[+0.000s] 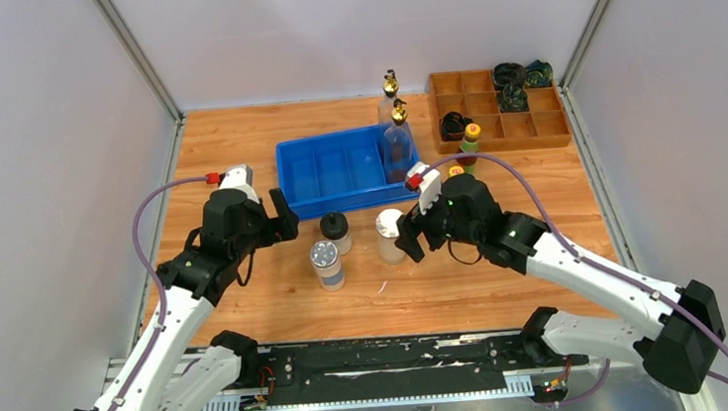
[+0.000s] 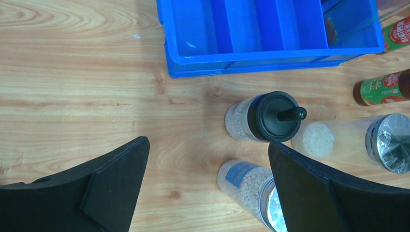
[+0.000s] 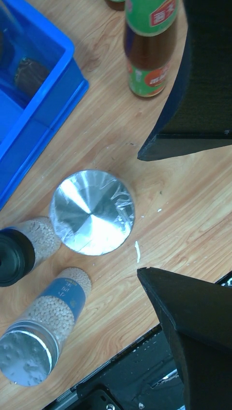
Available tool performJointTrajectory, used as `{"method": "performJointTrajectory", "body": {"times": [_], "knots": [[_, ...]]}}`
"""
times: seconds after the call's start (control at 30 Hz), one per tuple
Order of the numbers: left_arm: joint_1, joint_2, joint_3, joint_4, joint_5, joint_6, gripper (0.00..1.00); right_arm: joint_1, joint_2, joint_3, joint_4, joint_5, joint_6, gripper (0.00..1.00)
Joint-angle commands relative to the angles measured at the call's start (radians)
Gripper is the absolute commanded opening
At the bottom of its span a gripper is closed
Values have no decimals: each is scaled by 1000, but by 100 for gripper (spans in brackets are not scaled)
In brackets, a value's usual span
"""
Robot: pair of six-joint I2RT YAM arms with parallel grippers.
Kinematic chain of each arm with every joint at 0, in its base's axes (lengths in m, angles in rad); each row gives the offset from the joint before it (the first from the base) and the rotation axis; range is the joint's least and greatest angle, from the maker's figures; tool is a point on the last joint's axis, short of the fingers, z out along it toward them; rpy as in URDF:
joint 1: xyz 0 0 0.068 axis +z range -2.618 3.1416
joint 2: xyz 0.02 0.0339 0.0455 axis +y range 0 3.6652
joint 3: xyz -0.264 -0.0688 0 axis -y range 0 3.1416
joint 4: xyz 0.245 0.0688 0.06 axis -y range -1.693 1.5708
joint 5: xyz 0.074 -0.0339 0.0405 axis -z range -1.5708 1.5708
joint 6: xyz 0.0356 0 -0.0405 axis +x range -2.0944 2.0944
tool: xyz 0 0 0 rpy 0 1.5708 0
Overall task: Organize the condiment bottles
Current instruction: Pick up the bottle from the center of the board.
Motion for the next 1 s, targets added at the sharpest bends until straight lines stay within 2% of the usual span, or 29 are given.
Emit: {"method": "performJointTrajectory", "body": {"times": [0.0, 0.5, 0.57, 0.73, 0.97], "knots": [[-6, -13, 10, 0, -17, -18, 100, 33, 55, 53, 45, -4, -39, 86], [-6, -32, 14, -19, -10, -11, 100, 75, 241, 122, 78, 126, -34, 85], [-6, -32, 17, -22, -10, -8, 100, 75, 253, 125, 79, 152, -31, 81], [-6, -33, 22, -25, -7, -6, 100, 75, 294, 143, 81, 191, -26, 63], [-6, -43, 23, -38, -2, 1, 100, 82, 318, 161, 100, 210, -5, 54]]}}
